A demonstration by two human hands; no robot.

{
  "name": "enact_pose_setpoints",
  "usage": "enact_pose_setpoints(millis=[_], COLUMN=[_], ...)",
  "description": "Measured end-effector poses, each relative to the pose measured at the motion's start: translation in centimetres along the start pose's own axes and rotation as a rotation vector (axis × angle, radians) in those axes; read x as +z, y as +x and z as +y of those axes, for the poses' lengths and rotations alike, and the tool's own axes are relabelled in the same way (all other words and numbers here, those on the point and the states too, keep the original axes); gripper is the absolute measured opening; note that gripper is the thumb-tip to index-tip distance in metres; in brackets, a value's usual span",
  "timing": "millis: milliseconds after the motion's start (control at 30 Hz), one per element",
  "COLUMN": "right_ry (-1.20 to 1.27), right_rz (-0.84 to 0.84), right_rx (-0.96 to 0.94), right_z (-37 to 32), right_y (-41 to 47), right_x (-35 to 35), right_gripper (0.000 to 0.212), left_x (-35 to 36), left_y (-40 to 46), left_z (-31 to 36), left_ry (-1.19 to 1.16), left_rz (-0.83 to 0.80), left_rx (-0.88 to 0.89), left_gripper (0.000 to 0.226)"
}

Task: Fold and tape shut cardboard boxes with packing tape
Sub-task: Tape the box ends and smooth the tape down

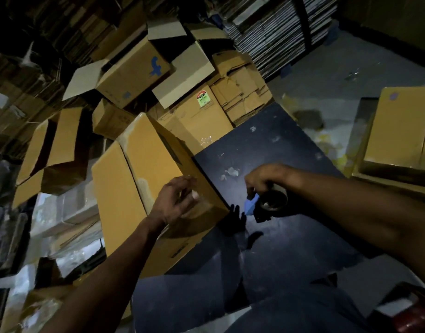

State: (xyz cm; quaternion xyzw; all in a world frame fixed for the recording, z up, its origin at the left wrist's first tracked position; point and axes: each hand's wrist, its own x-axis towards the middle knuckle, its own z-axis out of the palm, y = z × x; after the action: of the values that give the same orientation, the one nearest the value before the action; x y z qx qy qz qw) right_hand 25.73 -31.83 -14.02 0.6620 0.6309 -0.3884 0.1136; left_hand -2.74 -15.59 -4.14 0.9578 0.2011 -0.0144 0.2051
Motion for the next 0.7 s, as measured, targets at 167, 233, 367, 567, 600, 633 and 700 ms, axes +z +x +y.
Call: enact_pose_setpoints(millis=[167, 233, 367, 567, 600, 633, 700], right_ry=[0.150, 0.163, 0.139, 0.092, 0.220, 0.369, 0.585], right_rz=[-0.060, -0.015, 0.191, 0.276, 0.351, 0.431, 0.532], right_rx=[-0.013, -0.042, 0.024, -0.080, -0.217, -0.345, -0.468], right_z=[2.5, 3.4, 4.9, -1.7, -3.1, -4.9, -8.2], right_y=[1.4, 4.0, 7.1, 2.8, 2.5, 2.4, 3.0], right_x=[1.0, 2.3, 4.5, 3.3, 3.4, 3.7, 5.4], right_gripper=[0.059, 0.055, 0.055, 0.082, 0.089, 0.093, 0.097], left_x=[0.0, 0.3, 1.2, 1.8, 1.7, 1.6, 1.4], left_y=[0.0, 0.0, -0.3, -0.5, -0.5, -0.5, -0.6], left_z=[-2.0, -2.3, -2.6, -2.6, -2.5, -2.5, -2.6], left_ry=[0.076, 0.093, 0.071, 0.013, 0.009, 0.008, 0.011], left_rz=[0.009, 0.007, 0.054, 0.057, 0.047, 0.039, 0.032], left_rx=[0.067, 0.102, 0.100, 0.090, 0.088, 0.085, 0.078], left_gripper=[0.030, 0.033, 0.036, 0.035, 0.036, 0.037, 0.038])
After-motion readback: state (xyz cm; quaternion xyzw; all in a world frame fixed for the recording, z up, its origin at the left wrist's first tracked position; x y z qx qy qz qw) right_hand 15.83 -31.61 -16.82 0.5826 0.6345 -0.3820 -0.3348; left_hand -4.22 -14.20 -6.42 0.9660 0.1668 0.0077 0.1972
